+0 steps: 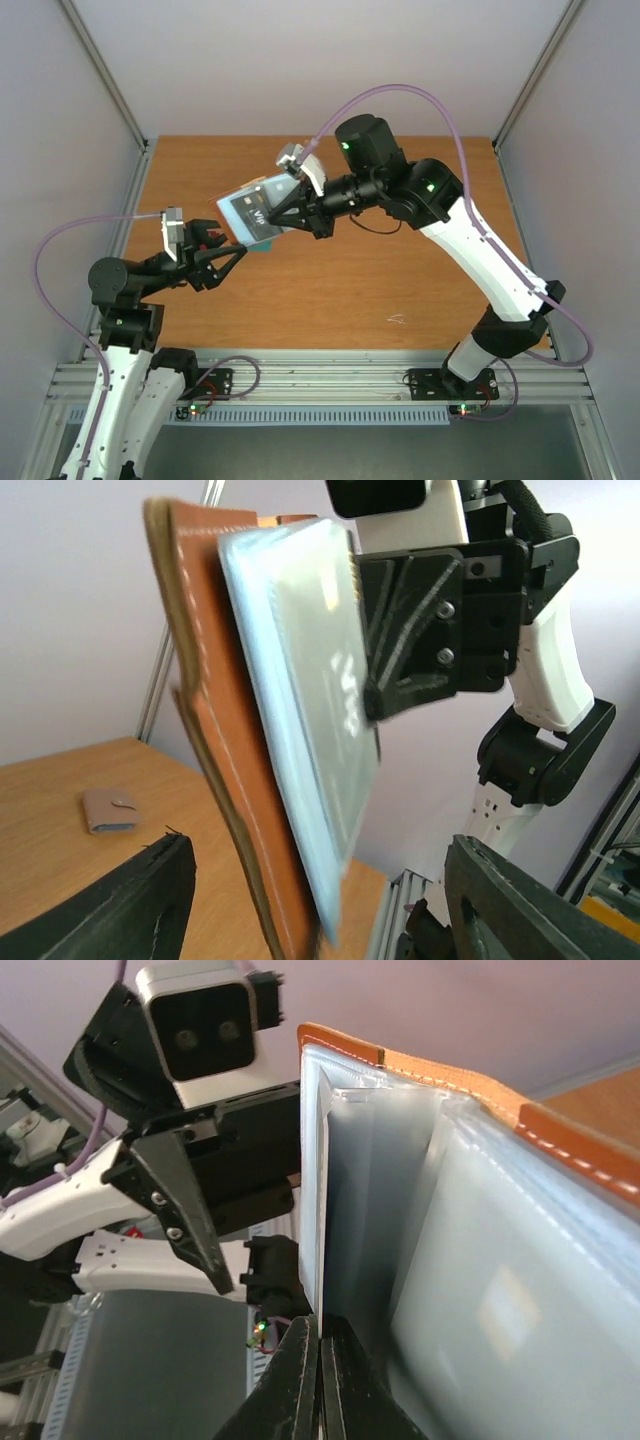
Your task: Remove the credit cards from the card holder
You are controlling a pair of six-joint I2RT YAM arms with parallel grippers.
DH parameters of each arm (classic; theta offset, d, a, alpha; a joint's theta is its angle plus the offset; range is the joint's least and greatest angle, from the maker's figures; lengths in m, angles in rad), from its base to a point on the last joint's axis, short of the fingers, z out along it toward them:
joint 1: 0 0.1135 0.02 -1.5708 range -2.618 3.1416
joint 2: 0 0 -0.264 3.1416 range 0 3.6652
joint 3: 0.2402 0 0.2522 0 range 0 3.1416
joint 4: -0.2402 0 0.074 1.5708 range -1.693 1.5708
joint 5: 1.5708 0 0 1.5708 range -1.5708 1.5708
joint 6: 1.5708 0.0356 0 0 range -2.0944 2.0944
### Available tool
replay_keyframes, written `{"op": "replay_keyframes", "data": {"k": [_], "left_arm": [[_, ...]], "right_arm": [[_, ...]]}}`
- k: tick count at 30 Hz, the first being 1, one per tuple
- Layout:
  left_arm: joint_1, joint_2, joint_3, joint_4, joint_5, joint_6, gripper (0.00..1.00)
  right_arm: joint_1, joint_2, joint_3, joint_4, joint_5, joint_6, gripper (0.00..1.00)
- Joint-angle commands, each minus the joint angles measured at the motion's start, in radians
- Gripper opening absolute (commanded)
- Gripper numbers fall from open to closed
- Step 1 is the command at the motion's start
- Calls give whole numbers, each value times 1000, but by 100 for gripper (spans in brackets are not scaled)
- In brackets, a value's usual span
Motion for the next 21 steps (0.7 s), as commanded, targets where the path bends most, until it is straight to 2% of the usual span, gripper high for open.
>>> {"op": "replay_keyframes", "data": {"k": [1,2,4,7,8,10,12,14,18,21], "left_arm": [[-2,18,8,73,-26,-56,68],[-2,18,10,73,-30,-62,64],[-2,18,6,71,-24,-66,45],[-2,12,-2,71,-14,-64,7],[-2,11,-5,71,-13,-64,1],[-2,8,-7,76,-10,-62,0],[-2,6,-11,87,-12,-66,0],[-2,6,-13,95,-16,-71,0],[-2,8,-13,103,-6,-73,0],[-2,8,-12,103,-7,-70,0]], "right_arm": [[55,81,89,-87,-51,-57,1],[60,91,92,-71,-73,-50,1],[65,103,91,-48,-83,-39,1],[66,105,90,-47,-59,-43,1],[65,103,87,-49,-51,-44,4],[62,87,68,-44,-41,-45,19],[44,51,17,3,-37,-24,24],[19,11,-47,64,-30,16,23],[9,-5,-89,77,47,49,10],[9,14,-91,85,23,64,10]]}}
